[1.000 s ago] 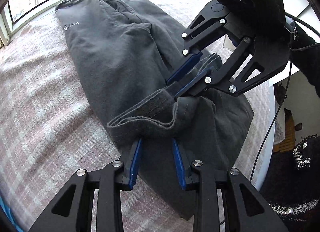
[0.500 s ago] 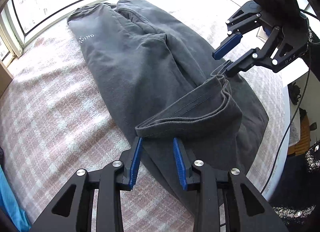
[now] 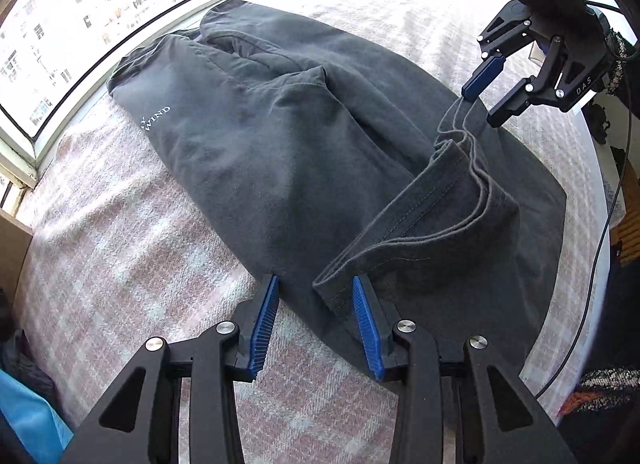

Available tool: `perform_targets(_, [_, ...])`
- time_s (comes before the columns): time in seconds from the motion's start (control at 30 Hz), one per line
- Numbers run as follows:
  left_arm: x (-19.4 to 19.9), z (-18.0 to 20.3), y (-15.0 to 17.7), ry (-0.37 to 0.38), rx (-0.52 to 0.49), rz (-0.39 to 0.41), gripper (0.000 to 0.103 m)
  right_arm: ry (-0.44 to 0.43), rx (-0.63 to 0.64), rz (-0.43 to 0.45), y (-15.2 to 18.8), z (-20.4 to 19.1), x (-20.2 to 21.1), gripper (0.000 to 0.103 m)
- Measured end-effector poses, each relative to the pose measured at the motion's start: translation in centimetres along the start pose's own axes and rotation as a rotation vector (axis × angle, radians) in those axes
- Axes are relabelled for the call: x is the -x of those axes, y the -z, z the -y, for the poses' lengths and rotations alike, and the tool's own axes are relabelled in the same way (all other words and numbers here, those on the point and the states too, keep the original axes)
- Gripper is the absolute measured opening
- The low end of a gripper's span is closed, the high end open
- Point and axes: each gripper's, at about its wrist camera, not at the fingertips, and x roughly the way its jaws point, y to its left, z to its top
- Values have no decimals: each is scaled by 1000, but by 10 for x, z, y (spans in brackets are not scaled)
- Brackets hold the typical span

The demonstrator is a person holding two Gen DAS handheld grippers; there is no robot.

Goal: Fold clothes

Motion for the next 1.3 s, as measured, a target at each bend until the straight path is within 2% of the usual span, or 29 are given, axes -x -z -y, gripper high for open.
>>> perform_targets(0.1, [5,1,5,27,12,2,37,-2,-36,18,7,5,4,36])
perform_targets(0.23, [1,5,10,52,17,-17,37,7,-66,1,11,3,-11,36])
perform_targets(0.37, [2,3,12,82,43,-9,32,1,-75,-12,13,-5,-27,36])
perform_targets(0.43, [4,0,15,93,58,-4,27,0,-76,-11,13,-7,-30,36])
perform_targets(0.57, [15,1,20,95,60,25,7,-19,-103,3,11,-8,-35,36])
perform_targets(0.73, [31,9,31,78,59,69,6,-12,-109,27,12,-9,-31,36])
perform_targets(0.77, [35,8,34,82,67,75,6,-7,-106,35,12,-10,-29,33])
perform_targets(0.8, [38,7,36,87,79,83,6,-4,-101,42,12,-11,-28,30])
perform_targets(0.87, [44,1,38,97,99,93,5,0,-91,55,13,-13,-29,10])
perform_targets(0.93, [46,0,39,95,116,101,5,6,-88,55,14,-14,-26,9])
perform_targets(1.0, [31,6,32,89,135,98,5,12,-95,58,14,-13,-26,8])
perform_targets(1.07, [24,-10,22,90,154,93,5,23,-108,57,13,-11,-28,7])
perform_targets(1.23, [-17,-30,10,72,206,-5,6,68,-133,32,14,-9,-36,7])
perform_targets(1.3, [-18,-30,7,81,196,5,6,55,-163,51,13,-8,-31,8])
